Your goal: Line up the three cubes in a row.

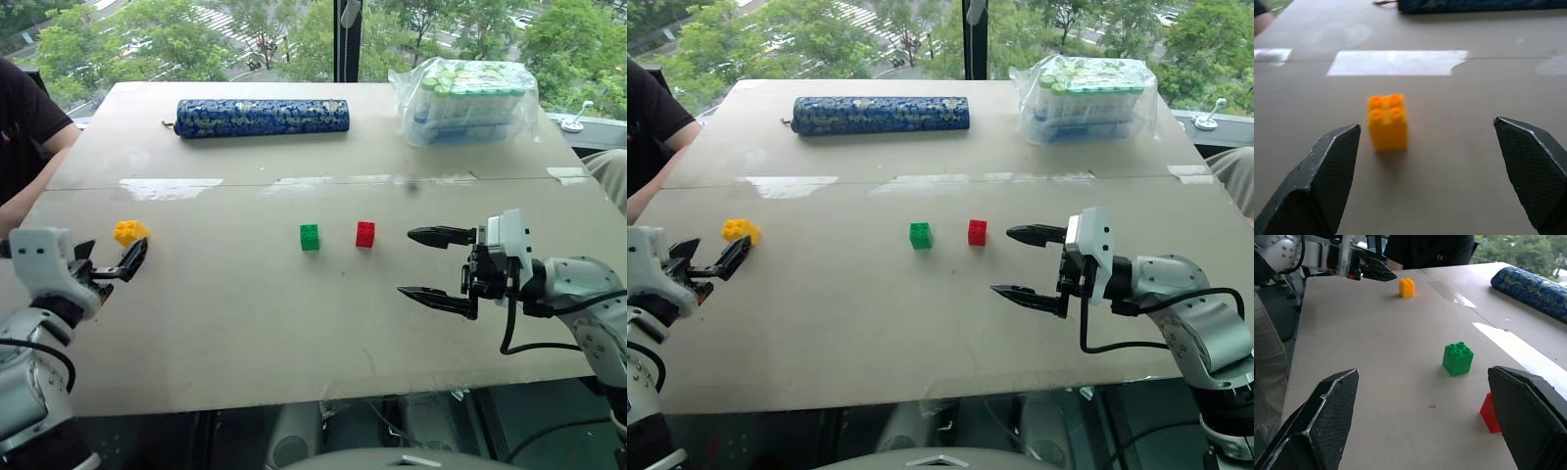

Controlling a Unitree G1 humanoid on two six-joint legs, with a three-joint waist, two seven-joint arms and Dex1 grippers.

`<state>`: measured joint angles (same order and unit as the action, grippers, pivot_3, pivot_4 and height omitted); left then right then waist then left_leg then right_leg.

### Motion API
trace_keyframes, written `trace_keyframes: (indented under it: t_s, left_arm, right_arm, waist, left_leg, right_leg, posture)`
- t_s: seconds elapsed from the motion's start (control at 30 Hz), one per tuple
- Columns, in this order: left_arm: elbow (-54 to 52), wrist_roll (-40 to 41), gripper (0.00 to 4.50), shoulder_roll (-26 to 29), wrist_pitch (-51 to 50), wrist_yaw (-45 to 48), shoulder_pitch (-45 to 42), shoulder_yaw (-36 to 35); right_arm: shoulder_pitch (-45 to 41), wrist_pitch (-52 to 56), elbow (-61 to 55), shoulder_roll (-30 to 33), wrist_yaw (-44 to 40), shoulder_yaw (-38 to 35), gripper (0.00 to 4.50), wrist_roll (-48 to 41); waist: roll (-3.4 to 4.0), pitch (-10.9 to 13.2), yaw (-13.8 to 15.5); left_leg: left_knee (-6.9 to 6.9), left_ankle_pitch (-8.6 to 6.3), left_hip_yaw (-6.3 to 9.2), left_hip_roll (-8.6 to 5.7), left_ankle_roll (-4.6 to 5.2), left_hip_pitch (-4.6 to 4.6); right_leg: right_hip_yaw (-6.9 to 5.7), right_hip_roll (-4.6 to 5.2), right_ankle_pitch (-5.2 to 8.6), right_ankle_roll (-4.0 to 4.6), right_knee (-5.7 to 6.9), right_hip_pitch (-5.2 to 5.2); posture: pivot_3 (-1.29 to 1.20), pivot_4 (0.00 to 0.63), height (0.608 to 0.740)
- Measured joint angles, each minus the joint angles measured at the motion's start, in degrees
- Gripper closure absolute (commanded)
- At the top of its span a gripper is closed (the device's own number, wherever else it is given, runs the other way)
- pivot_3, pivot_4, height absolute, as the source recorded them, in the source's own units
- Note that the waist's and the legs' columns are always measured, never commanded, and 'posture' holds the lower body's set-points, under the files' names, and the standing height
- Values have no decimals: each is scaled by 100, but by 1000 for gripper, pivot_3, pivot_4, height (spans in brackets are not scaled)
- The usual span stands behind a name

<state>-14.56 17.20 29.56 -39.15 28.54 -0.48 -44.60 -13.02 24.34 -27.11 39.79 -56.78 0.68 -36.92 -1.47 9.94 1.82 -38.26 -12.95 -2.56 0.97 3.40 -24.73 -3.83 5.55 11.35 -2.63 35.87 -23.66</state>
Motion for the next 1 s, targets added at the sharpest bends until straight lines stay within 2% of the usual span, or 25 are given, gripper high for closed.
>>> trace_keyframes:
  t_s: [0.17, 0.27, 0.43, 0.53, 0.7, 0.8, 0.93, 0.97, 1.0]
  left_arm:
    - [60, -4, 41, -40, -109, -610, -213, 90]
    - [558, -19, 41, 158, 63, -614, -362, 319]
    - [2139, -122, 41, 675, 827, -295, -939, 897]
    - [3199, -184, 798, 888, 1546, 56, -1357, 1186]
    - [4235, -229, 3196, 1056, 2417, 583, -1761, 1558]
    - [4297, -194, 3196, 1126, 2621, 855, -1780, 1647]
    - [4036, 239, 3196, 1253, 2638, 2027, -1824, 1929]
    - [3802, 370, 3196, 1313, 2592, 2600, -1891, 2205]
    - [3743, 395, 3196, 1335, 2586, 2733, -1924, 2288]
  right_arm:
    - [-93, -76, 162, -44, -170, 110, 150, 89]
    - [-95, -85, 160, -49, -173, 110, 150, 112]
    - [19, -85, 57, -55, -111, 91, 150, 144]
    - [90, -71, -38, -54, -11, 72, 150, 147]
    - [291, -49, -233, -6, 124, -44, 150, 142]
    - [379, 3, -348, 63, 218, -176, 150, 123]
    - [565, 59, -491, 94, 291, -243, 150, 88]
    - [602, 82, -559, 136, 305, -276, 150, 71]
    - [602, 86, -579, 146, 308, -284, 150, 61]
  waist:
    - [-2, -2, 28]
    - [-1, -2, 21]
    - [-1, -2, 31]
    - [-1, -2, 32]
    - [-2, -2, 19]
    - [-2, -2, 11]
    - [0, -1, 33]
    - [0, -1, 44]
    - [1, 0, 41]
  left_leg:
    - [2, 0, -10, -1, 0, -1]
    - [4, 0, -15, -2, 0, -1]
    - [4, 0, -19, -1, 0, -1]
    - [5, -1, -21, -1, 0, -4]
    - [8, -2, -25, -1, -2, -8]
    - [9, -3, -24, -1, -3, -8]
    - [11, -3, -23, 0, -3, -11]
    - [10, -3, -23, -1, -3, -12]
    - [10, -3, -24, -1, -3, -12]
  right_leg:
    - [0, -6, 0, 1, 0, -5]
    - [3, -11, 0, 1, 0, -8]
    - [3, -29, 0, 1, 0, -9]
    - [1, -5, 0, 1, 0, -14]
    - [2, 3, -1, 3, -2, -17]
    - [-1, 11, -2, 4, -2, -18]
    - [-48, 59, -2, 5, -2, -18]
    - [-66, 70, -3, 5, -2, -17]
    - [-78, 77, -3, 5, -2, -17]
  posture:
    - [0, 150, 740]
    - [0, 150, 740]
    - [0, 150, 740]
    - [0, 150, 740]
    - [0, 150, 740]
    - [0, 150, 740]
    - [0, 150, 740]
    - [0, 150, 740]
    - [0, 150, 740]
